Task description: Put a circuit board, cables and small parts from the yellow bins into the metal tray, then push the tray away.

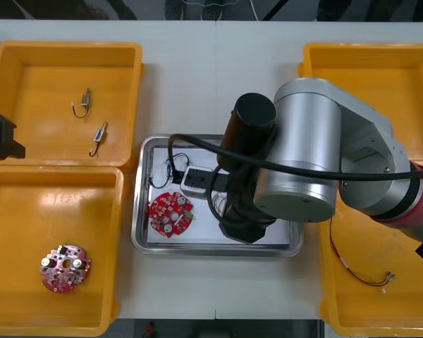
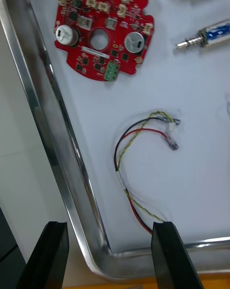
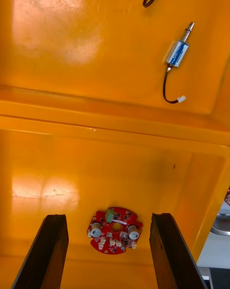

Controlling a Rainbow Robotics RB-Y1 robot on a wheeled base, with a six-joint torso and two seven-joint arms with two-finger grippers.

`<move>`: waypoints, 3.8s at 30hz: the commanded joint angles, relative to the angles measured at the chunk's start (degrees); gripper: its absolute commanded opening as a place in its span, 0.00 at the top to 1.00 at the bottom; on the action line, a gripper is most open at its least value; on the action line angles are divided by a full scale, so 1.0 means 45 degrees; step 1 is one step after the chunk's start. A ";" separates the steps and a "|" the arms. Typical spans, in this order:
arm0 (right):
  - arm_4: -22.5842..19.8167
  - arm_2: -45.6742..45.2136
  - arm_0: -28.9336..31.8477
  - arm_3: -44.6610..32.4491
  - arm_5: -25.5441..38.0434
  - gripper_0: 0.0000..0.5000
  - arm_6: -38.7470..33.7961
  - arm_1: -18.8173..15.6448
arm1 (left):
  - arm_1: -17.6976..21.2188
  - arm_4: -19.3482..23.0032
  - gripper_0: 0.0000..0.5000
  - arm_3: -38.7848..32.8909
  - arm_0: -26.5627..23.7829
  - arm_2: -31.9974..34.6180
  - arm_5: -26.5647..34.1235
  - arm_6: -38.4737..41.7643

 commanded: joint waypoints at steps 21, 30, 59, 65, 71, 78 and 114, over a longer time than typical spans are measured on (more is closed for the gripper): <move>0.2245 0.3982 -0.0453 0.0352 -0.1437 0.00 0.0559 0.0752 | 0.0805 0.0006 0.00 -0.0476 0.1243 0.0606 0.0080 -0.2136; 0.2968 0.4157 0.0113 0.1192 -0.1750 0.00 0.0696 0.1299 | 0.0805 0.0045 0.00 -0.0515 0.1243 0.0606 0.0080 -0.2233; 0.4218 0.5290 0.0523 0.2325 -0.2805 0.00 0.0383 0.1455 | 0.0805 0.0065 0.00 -0.0535 0.1243 0.0606 0.0080 -0.2233; 0.4120 0.5310 0.0504 0.2227 -0.2766 0.54 0.0305 0.1455 | 0.0805 0.0065 0.00 -0.0535 0.1243 0.0606 0.0080 -0.2233; 0.4120 0.5310 0.0367 0.2227 -0.2766 1.00 0.0247 0.1455 | 0.0805 0.0065 0.00 -0.0535 0.1243 0.0606 0.0080 -0.2233; 0.4140 0.5310 0.0191 0.2227 -0.2766 1.00 0.0188 0.1416 | 0.0805 0.0065 0.00 -0.0535 0.1243 0.0606 0.0080 -0.2233; 0.2851 0.4802 -0.3168 0.4825 -0.4094 1.00 0.1184 0.1045 | 0.0805 0.0065 0.00 -0.0535 0.1243 0.0606 0.0080 -0.2233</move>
